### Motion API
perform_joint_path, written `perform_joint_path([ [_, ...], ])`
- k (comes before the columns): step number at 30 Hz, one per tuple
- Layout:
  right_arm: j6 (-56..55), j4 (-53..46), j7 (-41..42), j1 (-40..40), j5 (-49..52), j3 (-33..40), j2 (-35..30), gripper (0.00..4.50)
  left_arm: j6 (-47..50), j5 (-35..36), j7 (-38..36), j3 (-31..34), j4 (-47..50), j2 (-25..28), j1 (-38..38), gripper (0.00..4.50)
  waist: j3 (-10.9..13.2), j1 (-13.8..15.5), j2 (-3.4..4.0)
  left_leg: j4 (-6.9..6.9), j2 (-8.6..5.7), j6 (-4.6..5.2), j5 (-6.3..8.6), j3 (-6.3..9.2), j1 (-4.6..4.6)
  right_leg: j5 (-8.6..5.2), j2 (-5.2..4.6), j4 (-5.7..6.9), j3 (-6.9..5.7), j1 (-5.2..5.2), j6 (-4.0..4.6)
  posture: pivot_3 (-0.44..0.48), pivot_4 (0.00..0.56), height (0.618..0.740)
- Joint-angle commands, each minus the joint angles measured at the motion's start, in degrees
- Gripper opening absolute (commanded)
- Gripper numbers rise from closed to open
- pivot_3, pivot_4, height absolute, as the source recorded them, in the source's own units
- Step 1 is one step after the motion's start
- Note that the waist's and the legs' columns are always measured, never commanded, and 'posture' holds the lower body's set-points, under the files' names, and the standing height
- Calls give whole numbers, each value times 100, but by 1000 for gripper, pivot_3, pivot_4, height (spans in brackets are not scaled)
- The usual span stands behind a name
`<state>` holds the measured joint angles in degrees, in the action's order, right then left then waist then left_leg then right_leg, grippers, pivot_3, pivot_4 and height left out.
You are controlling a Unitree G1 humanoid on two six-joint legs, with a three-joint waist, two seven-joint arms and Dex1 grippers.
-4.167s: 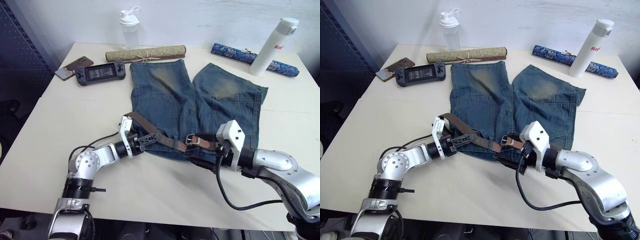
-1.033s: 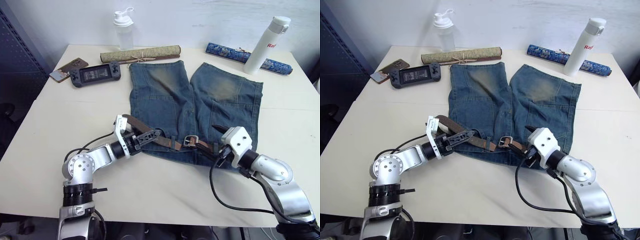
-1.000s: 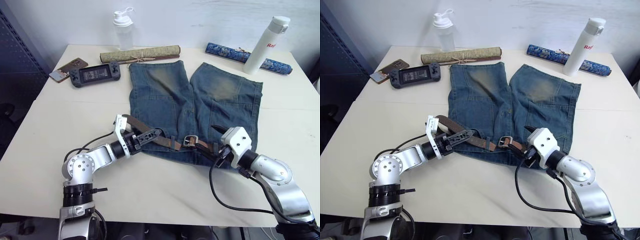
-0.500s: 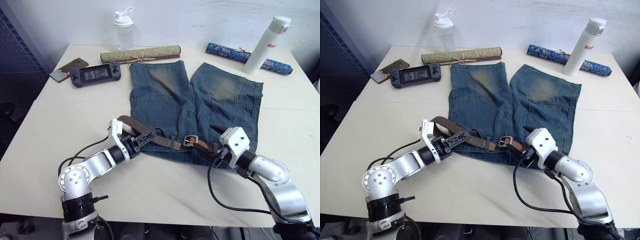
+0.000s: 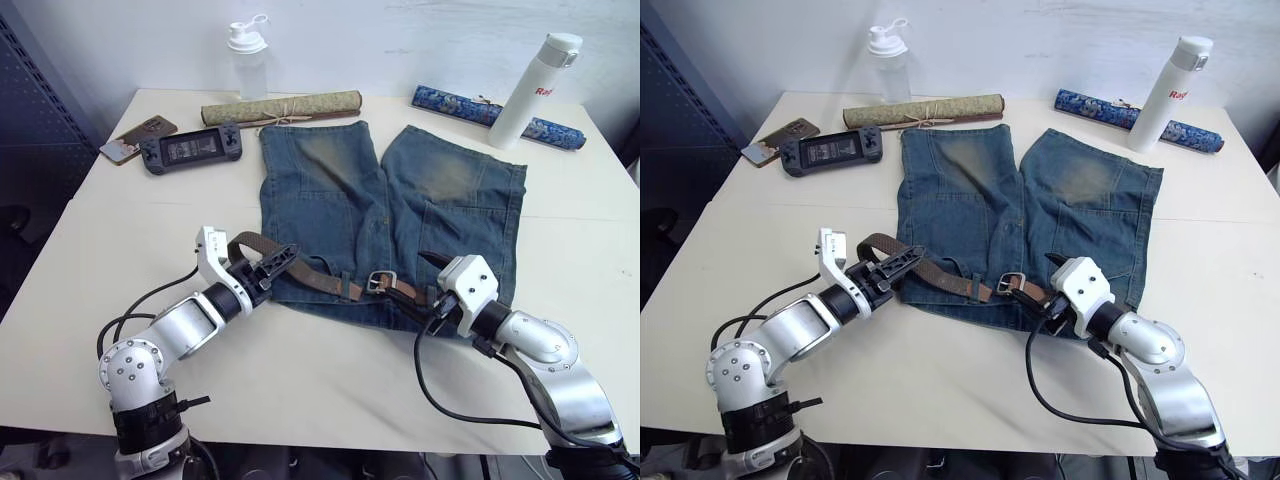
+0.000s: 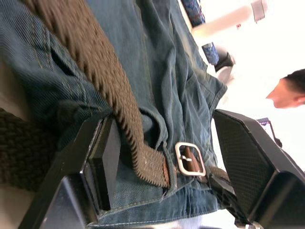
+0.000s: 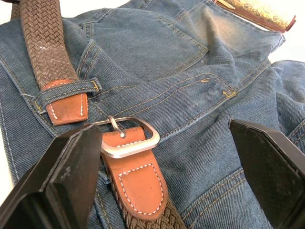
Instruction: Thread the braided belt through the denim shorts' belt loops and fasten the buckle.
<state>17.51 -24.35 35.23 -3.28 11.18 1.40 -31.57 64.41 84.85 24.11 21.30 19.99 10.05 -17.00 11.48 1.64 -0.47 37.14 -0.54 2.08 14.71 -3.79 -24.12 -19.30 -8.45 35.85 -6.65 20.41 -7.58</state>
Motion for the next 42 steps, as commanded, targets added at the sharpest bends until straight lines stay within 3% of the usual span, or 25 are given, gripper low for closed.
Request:
perform_joint_path([
  [1, -85, -121, -43, -31, 6, 19, 28, 4500, -298, 365, 111, -164, 208, 157, 92, 2072, 0, -5, 0, 0, 0, 0, 0, 0, 0, 0, 0, 0, 0, 0, 0, 0, 150, 717],
  [5, -82, -110, -46, -52, 9, 23, 32, 4500, -503, 470, 82, -312, 138, 335, 162, 274, 0, -3, 0, 0, 0, 0, 0, 0, 0, 0, 0, 0, 0, 0, 0, 0, 150, 717],
  [6, -78, -112, -48, -54, 10, 27, 31, 4500, -546, 489, 73, -348, 120, 379, 175, 58, 0, -2, 0, 0, 0, 0, 0, -1, 0, 0, 0, 0, 0, 0, 0, 0, 150, 717],
  [11, -61, -120, -55, -65, 23, 50, 28, 4500, -646, 471, -114, -600, -14, 571, 143, 58, 0, 0, 0, -1, 0, 0, 0, -1, 0, 0, 0, -1, 0, 0, 0, 0, 150, 717],
  [23, -35, -90, -6, -158, 64, 80, -8, 4500, -561, -699, -1790, -1478, -826, 849, -247, 58, 0, 1, 0, -4, -3, 0, 0, -9, 0, 0, 1, -1, -11, 5, 0, 0, 150, 717],
  [28, -26, -118, 6, -128, 66, 104, -37, 4500, -599, -1006, -2235, -1337, -1144, 917, -230, 58, 0, 2, 0, -4, -3, 0, 0, -9, 0, 0, 1, -1, -12, 5, 0, 0, 150, 717],
  [35, -3, -149, 2, -103, 85, 135, -51, 4500, -634, -1036, -2205, -980, -1255, 820, -199, 58, 0, 3, 0, -3, -3, 0, 0, -8, 0, 0, -1, 0, -13, 5, 0, 0, 150, 717],
  [42, -204, -257, 173, 41, -7, 86, -223, 4500, -597, -1641, -2849, -1355, -1210, 820, -181, 58, 0, 5, 0, -4, -3, 0, 0, -8, 0, 0, -1, -1, -14, 5, 0, 0, 150, 717],
])
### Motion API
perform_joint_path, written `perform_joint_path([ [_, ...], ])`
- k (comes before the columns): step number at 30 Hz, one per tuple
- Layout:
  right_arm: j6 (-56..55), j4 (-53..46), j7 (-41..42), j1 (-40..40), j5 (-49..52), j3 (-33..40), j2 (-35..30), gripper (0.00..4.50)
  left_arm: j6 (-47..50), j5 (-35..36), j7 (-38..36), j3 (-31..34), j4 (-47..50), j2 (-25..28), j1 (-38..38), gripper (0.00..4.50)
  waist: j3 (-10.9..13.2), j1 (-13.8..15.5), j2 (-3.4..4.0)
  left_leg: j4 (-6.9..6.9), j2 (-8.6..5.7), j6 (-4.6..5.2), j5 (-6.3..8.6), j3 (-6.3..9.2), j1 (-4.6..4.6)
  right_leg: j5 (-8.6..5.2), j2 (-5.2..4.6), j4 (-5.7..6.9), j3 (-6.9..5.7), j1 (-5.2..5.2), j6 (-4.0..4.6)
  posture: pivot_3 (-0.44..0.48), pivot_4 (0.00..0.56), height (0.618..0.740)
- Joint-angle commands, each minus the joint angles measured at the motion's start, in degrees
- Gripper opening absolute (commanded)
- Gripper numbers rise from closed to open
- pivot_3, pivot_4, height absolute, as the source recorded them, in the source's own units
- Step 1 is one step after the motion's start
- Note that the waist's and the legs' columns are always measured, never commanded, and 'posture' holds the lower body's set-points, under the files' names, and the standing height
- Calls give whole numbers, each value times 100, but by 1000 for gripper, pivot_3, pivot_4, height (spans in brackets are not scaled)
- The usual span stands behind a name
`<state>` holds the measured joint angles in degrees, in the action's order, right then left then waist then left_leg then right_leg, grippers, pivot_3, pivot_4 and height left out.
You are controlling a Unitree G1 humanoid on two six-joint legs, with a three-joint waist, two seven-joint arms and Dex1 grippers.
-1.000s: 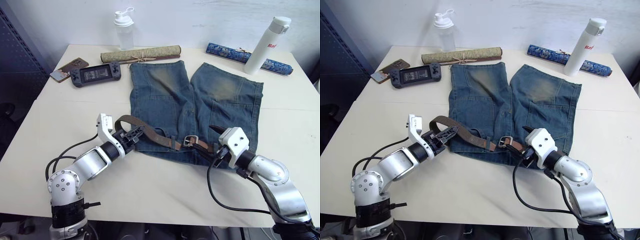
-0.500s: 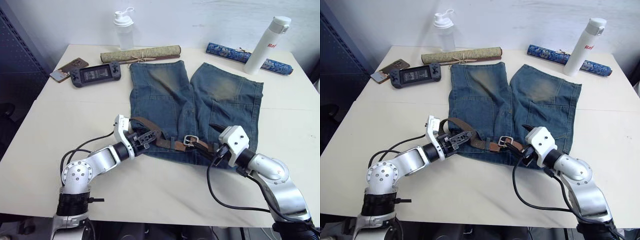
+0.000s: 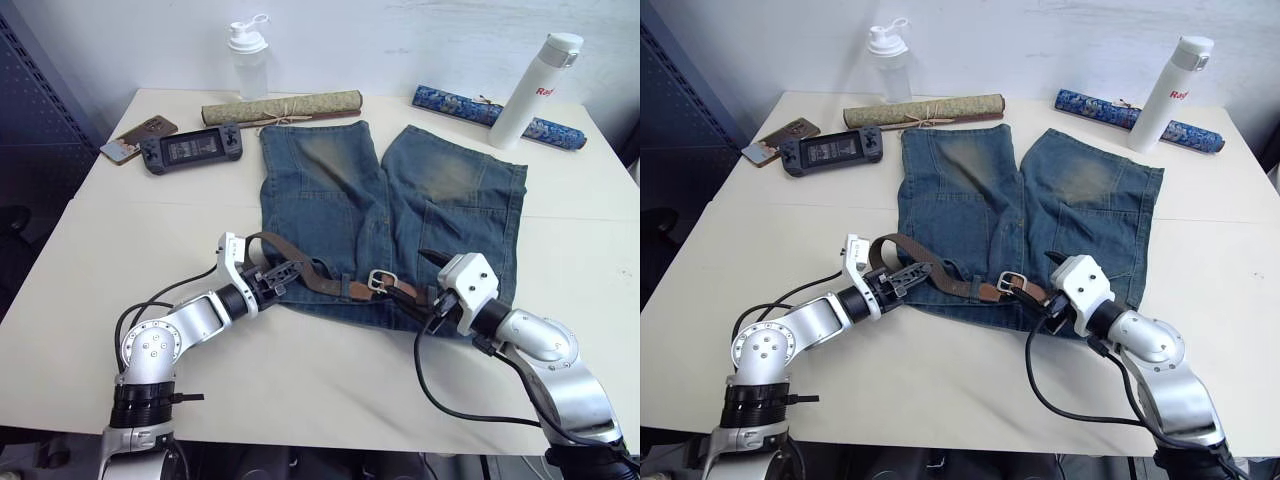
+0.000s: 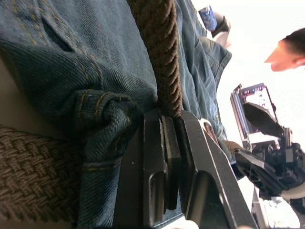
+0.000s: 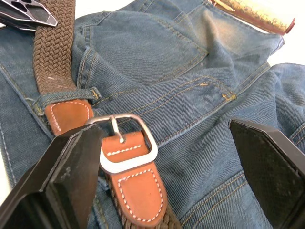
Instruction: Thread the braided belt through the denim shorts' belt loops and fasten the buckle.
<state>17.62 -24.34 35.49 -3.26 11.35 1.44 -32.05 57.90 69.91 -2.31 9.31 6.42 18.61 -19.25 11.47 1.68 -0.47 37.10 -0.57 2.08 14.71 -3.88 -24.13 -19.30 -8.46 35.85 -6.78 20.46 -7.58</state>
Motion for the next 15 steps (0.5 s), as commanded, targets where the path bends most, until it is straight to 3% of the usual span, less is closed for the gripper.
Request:
perform_joint_path([
  [1, -309, -310, 238, 72, -59, 35, -252, 4500, 66, -173, -234, -148, 145, -50, 43, 58, 0, 3, 0, 0, 0, 0, 0, 0, 0, 0, 0, 0, 0, 0, 0, 0, 150, 717],
  [6, -1587, -361, 172, 107, -1218, -404, -682, 4500, 136, -204, -310, -59, 101, -98, 64, 58, 0, -7, 0, -1, 0, 0, 0, 0, 1, 0, 0, -1, 0, 0, 0, 0, 150, 717],
  [10, -2948, 64, -675, 162, -3248, -1040, -888, 4500, 166, -219, -280, 10, 65, -151, 81, 58, -1, 2, -1, 1, 0, 0, 0, 0, 2, 0, -2, -1, 1, -1, 0, 0, 150, 717],
  [15, -3273, 491, -1165, 124, -3812, -1187, -669, 4500, 258, -209, -246, 97, 87, -202, 19, 58, -1, -3, -2, 3, 0, -3, -1, 2, 2, 0, -1, -1, 1, -3, 0, 0, 150, 717],
])
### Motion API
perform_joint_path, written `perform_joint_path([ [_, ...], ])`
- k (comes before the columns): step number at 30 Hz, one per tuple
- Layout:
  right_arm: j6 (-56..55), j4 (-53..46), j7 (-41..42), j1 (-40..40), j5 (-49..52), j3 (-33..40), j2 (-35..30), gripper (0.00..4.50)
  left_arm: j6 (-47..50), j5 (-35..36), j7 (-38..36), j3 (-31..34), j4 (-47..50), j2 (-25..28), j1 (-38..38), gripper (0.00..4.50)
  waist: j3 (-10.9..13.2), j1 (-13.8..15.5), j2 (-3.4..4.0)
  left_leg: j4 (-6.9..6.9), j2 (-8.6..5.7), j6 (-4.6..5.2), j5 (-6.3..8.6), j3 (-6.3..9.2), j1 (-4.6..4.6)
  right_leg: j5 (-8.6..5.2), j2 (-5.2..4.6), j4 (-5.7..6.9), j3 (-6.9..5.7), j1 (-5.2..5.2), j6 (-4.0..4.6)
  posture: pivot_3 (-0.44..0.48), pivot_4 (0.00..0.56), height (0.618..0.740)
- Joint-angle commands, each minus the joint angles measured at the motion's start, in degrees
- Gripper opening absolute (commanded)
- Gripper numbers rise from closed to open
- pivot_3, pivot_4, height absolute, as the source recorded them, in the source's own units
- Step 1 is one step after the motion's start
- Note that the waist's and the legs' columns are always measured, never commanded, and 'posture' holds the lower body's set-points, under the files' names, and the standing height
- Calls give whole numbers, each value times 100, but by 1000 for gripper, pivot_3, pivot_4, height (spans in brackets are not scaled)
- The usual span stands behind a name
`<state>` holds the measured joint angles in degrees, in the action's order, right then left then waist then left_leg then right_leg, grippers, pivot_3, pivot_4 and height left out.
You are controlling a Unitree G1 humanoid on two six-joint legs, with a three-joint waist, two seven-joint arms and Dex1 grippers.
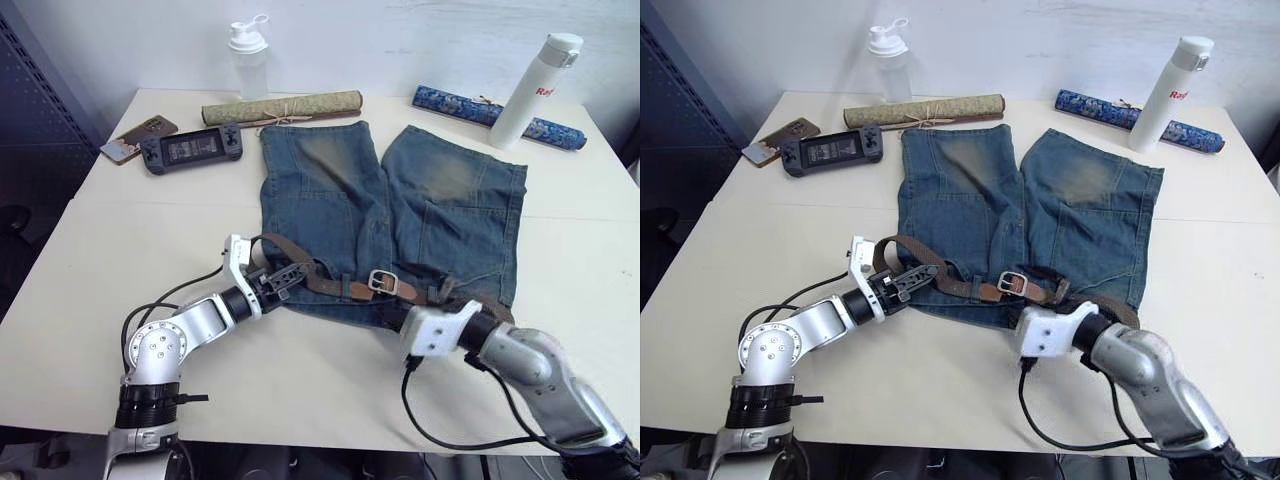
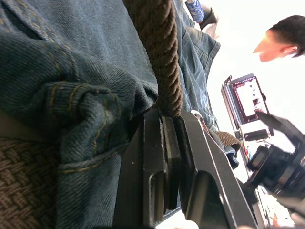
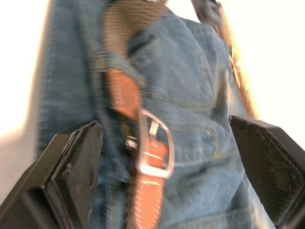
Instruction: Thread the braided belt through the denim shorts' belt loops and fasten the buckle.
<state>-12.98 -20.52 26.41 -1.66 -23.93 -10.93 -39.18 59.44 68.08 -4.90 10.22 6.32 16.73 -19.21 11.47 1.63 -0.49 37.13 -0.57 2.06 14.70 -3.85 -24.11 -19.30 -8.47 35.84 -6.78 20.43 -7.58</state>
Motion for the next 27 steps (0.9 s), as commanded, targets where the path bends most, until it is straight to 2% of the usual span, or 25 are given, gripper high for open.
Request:
perform_joint_path([
  [1, -237, 178, -302, -48, -388, 47, 40, 4500, 114, -31, 16, 19, 101, -17, 10, 58, 0, 2, 0, 1, 0, 0, 0, 1, 0, 0, 0, -1, -1, -1, 0, 0, 150, 717],
  [13, -620, 239, -480, -105, 188, 379, 211, 4500, 191, -61, 4, 61, 150, -52, 51, 58, 0, -1, 0, 2, 0, 0, 0, 5, 1, 0, 0, -1, -2, -5, 0, 0, 150, 717],
  [27, -751, 799, -621, -346, -851, 109, 98, 4500, 225, -61, 39, 127, 202, -90, 68, 58, 0, -6, 0, 5, 0, 0, 0, 5, 3, 0, 0, 2, -3, -6, 0, 0, 150, 717],
])
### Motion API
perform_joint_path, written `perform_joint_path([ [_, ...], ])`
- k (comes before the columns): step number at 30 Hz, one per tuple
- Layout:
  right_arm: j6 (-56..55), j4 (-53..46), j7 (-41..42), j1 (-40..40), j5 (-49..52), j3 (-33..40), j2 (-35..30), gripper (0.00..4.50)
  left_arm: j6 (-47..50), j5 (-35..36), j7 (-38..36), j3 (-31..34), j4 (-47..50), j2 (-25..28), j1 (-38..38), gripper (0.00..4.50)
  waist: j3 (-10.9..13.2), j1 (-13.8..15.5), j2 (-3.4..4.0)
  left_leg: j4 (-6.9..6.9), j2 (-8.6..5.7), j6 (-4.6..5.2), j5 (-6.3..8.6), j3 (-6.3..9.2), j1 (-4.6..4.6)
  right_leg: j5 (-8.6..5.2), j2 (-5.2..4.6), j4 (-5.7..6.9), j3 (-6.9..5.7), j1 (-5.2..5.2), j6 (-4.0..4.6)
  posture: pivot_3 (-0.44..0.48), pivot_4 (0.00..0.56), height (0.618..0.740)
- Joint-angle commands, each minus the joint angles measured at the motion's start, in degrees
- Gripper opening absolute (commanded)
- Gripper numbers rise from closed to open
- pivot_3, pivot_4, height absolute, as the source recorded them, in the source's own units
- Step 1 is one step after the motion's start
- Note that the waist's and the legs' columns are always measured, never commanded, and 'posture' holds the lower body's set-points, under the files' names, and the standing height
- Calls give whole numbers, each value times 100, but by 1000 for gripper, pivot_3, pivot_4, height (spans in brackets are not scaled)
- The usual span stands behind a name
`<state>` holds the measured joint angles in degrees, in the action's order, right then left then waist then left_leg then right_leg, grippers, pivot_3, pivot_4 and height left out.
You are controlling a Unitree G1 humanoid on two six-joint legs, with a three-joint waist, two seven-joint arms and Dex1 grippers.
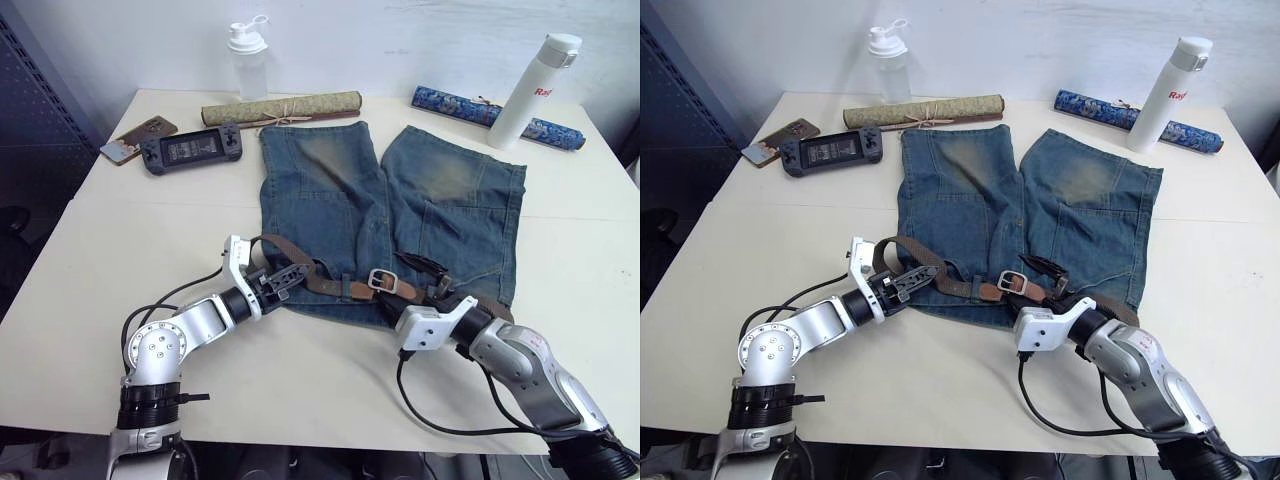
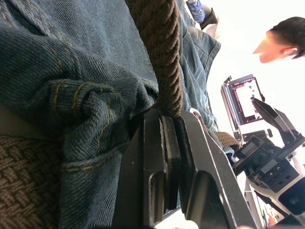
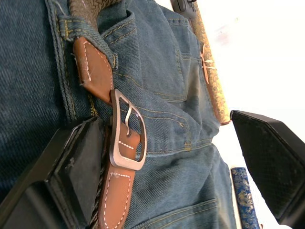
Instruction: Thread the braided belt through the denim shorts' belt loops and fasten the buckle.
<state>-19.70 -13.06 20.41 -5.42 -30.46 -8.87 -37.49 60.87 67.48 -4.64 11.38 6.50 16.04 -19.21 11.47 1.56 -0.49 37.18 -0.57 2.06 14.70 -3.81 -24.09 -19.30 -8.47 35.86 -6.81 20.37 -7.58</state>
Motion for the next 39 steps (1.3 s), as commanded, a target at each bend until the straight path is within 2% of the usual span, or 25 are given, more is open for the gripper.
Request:
perform_joint_path([
  [1, -104, 68, -1, 29, -256, -147, -59, 4500, 82, 1, 12, 22, 182, -18, 70, 58, 0, -1, 0, 0, 0, 0, 0, 1, 0, 0, 0, 0, 0, -1, 0, 0, 150, 717],
  [12, -95, 374, 459, -452, -576, -850, 79, 4500, 103, -30, 55, 86, 138, -105, 6, 58, -9, -16, -11, -3, 2, -1, 0, 3, 22, 0, 2, -5, 2, -24, 1, 0, 150, 717],
  [15, -119, 425, 455, -563, -581, -902, 108, 4500, 112, -30, 72, 103, 140, -129, -1, 58, -11, -19, -14, -19, 3, -9, 8, 6, 83, -2, 5, -33, 1, -91, 3, 0, 150, 717],
  [23, -212, 334, 131, -571, -720, -770, 150, 4500, 119, -57, 67, 132, 132, -142, 0, 58, -11, -23, -15, -18, 15, -20, 16, 4, 88, -8, 15, -31, 28, -88, 14, 0, 150, 717],
  [26, -279, 284, 3, -557, -888, -790, 147, 3635, 124, -59, 65, 129, 117, -148, -13, 0, -11, -15, -15, -17, 15, -20, 16, 4, 88, -8, 16, -32, 32, -88, 14, 0, 150, 717],
  [29, -313, 252, -130, -583, -1040, -801, 173, 2043, 129, -66, 56, 128, 93, -146, -32, 0, -11, -17, -15, -18, 15, -20, 16, 3, 85, -8, 15, -32, 35, -86, 14, 0, 150, 717],
  [30, -331, 239, -190, -587, -1086, -795, 179, 1688, 130, -67, 56, 128, 88, -145, -39, 0, -11, -18, -15, -18, 15, -21, 16, 4, 85, -8, 15, -32, 36, -86, 14, 0, 150, 717],
  [31, -341, 245, -222, -595, -1118, -795, 181, 1051, 128, -69, 53, 129, 75, -148, -51, 0, -11, -18, -15, -18, 15, -21, 16, 3, 85, -9, 15, -32, 36, -85, 14, 0, 150, 717],
  [32, -349, 254, -234, -601, -1139, -802, 180, 823, 125, -74, 48, 128, 62, -149, -61, 0, -11, -18, -15, -18, 15, -21, 16, 3, 85, -9, 15, -32, 36, -85, 14, 0, 150, 717],
  [33, -368, 251, -270, -599, -1184, -807, 175, 258, 123, -78, 45, 129, 54, -147, -66, 0, -11, -18, -15, -18, 15, -21, 16, 3, 85, -9, 15, -32, 36, -85, 14, 0, 150, 717],
  [34, -365, 258, -284, -594, -1194, -807, 182, 116, 122, -79, 41, 131, 42, -146, -74, 0, -11, -18, -15, -18, 15, -21, 16, 3, 85, -9, 15, -32, 37, -84, 14, 0, 150, 717],
  [39, -329, 249, -282, -554, -1170, -815, 237, 116, 118, -97, 18, 127, 58, -130, -71, 0, -11, -19, -15, -18, 15, -22, 17, 3, 85, -9, 15, -32, 37, -84, 14, 0, 150, 717],
])
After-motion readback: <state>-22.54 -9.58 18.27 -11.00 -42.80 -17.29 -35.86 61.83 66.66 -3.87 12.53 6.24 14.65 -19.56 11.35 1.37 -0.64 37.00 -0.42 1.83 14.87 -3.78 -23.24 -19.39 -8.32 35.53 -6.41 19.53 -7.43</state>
